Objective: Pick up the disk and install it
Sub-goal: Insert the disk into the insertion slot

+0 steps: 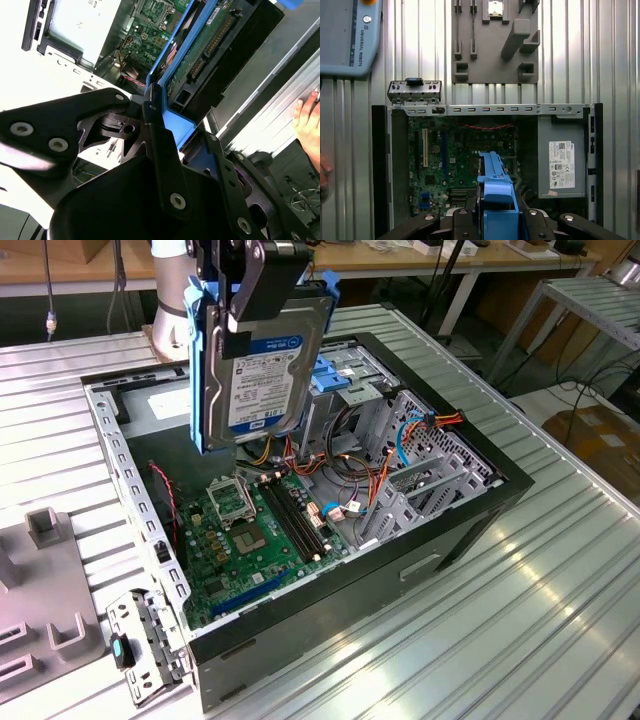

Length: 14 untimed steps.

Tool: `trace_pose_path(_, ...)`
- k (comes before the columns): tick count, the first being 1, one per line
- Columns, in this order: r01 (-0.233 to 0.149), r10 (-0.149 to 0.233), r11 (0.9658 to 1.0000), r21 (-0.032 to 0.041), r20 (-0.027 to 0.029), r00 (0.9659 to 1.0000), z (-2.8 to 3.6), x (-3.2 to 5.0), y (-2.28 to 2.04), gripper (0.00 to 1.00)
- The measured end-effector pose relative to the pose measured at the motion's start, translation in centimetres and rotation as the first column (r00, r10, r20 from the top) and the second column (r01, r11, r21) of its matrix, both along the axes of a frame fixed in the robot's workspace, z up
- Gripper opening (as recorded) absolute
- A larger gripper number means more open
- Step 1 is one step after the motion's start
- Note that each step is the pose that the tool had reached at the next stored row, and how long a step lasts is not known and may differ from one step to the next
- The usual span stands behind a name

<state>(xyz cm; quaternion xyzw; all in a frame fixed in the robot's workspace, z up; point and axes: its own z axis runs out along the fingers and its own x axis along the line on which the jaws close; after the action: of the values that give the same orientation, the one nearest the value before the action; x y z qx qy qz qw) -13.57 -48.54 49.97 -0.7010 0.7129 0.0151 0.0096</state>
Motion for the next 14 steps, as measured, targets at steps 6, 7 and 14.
trace_pose_path(6,0.000,0.000,1.0000,0.0000,0.0000,1.0000,0.00,0.02,-0.26,0.37)
trace_pose_path(7,0.000,0.000,1.0000,0.0000,0.0000,1.0000,0.00,0.03,-0.28,0.37)
trace_pose_path(14,0.000,0.000,1.0000,0.0000,0.0000,1.0000,0.00,0.05,-0.45,0.37)
